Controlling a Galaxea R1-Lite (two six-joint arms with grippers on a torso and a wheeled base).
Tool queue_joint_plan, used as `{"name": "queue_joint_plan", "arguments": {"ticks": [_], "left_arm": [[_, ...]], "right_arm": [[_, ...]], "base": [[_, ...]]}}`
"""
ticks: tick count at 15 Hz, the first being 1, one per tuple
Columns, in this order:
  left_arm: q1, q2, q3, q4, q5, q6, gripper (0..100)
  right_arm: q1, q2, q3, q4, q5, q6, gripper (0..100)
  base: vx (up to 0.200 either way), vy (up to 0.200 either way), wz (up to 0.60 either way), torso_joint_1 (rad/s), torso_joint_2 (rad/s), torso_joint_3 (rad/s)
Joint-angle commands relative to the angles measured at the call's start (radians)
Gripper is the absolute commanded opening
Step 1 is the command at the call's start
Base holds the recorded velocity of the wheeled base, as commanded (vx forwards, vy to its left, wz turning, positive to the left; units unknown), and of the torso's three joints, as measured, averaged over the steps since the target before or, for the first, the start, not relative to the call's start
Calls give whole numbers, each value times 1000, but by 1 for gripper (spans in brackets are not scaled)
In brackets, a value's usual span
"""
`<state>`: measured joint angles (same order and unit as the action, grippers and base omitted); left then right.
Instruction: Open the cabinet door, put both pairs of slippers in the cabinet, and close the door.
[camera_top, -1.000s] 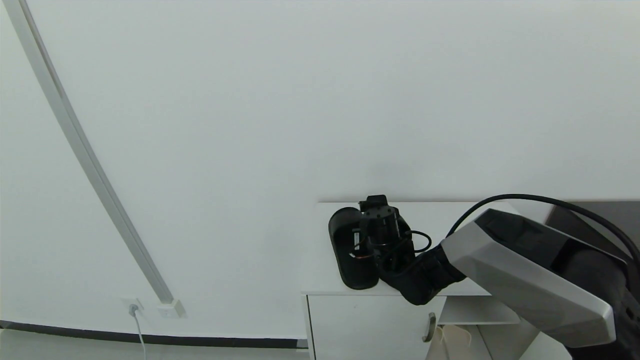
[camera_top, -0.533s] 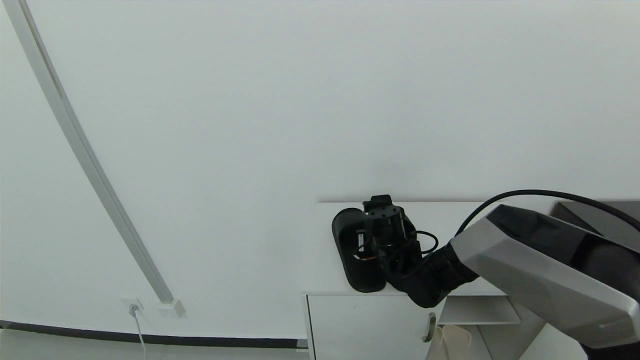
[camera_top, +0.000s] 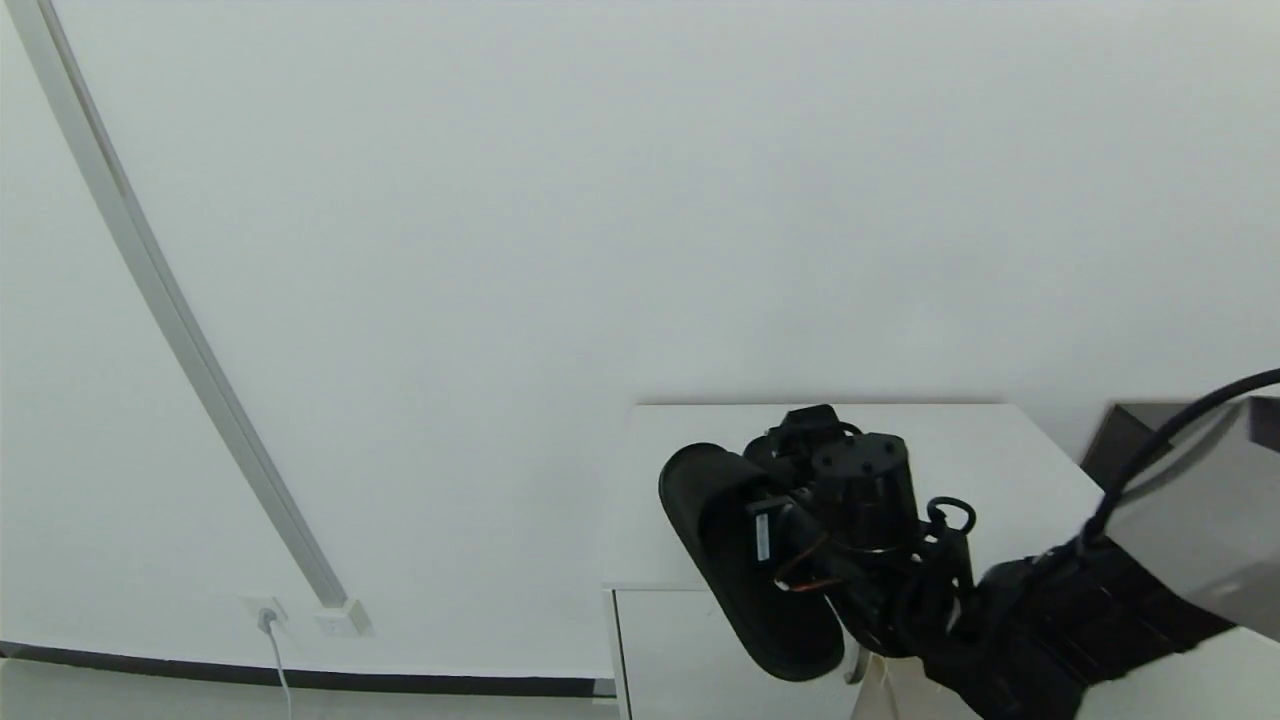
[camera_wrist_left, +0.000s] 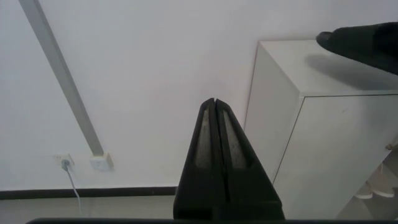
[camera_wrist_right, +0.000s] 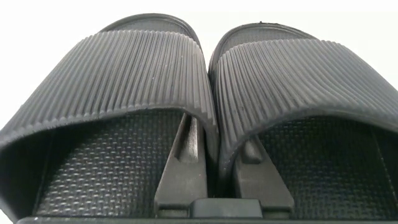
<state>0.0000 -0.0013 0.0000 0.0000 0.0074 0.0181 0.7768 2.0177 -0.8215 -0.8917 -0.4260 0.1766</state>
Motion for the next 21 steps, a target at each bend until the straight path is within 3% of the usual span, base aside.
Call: {"name": "queue_joint_plan", "arguments": {"ticks": [1, 3, 7, 14, 21], "left_arm": [[0, 1, 0, 0, 0, 0, 0], [0, 1, 0, 0, 0, -3, 0], [0, 1, 0, 0, 0, -13, 0], [0, 1, 0, 0, 0, -15, 0], [0, 1, 0, 0, 0, -18, 0]], "right_arm": [[42, -217, 191, -29, 82, 1, 0], [101, -329, 278, -12, 111, 3, 0], [114, -415, 295, 119, 110, 3, 0], [116, -404, 292, 114, 111, 4, 0], [124, -404, 298, 114, 110, 4, 0]], "base": [[0, 0, 0, 0, 0, 0], [0, 0, 0, 0, 0, 0], [0, 0, 0, 0, 0, 0], [0, 0, 0, 0, 0, 0], [-200, 0, 0, 2, 4, 4]]}}
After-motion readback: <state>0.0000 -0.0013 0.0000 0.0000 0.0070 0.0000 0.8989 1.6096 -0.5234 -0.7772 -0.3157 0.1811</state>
